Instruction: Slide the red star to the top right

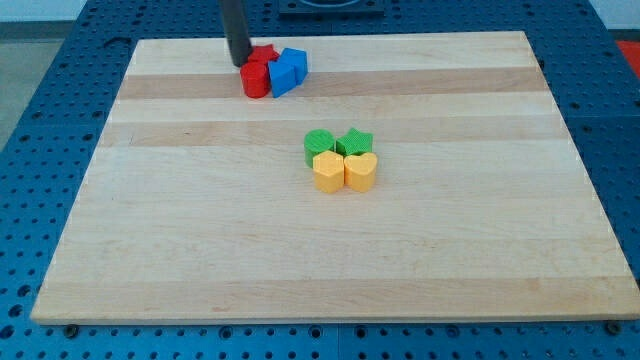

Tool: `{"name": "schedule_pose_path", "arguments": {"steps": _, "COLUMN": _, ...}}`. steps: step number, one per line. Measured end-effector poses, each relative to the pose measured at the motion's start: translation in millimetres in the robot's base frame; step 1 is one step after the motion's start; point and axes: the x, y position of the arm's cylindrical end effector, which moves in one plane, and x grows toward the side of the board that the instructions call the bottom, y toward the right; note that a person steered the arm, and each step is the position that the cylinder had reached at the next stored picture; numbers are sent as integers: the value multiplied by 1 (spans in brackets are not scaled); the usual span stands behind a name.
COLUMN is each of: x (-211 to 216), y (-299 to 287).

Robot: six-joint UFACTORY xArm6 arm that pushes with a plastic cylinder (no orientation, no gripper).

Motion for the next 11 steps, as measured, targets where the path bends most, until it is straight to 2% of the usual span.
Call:
{"name": "schedule_pose_path", "arguments": {"steps": 2, "x": 0, "y": 96}}
{"name": "schedule_pose_path", "arguments": {"steps": 3, "x": 0, "y": 93}}
{"name": "schedule_pose_path", "arguments": {"steps": 4, "x": 0, "y": 46}}
{"name": "schedule_pose_path", "arguments": {"steps": 5, "x": 10, "y": 35}}
{"name": "schedule_pose_path", "arguments": {"steps": 6, "x": 25, "y": 58}}
{"name": "schedule_pose_path", "arguments": {"steps": 9, "x": 26, "y": 159}}
{"name": "schedule_pose_path", "arguments": {"steps": 10, "x": 33, "y": 132}}
{"name": "schedule_pose_path", "arguments": {"steps": 11, "x": 41, "y": 139}}
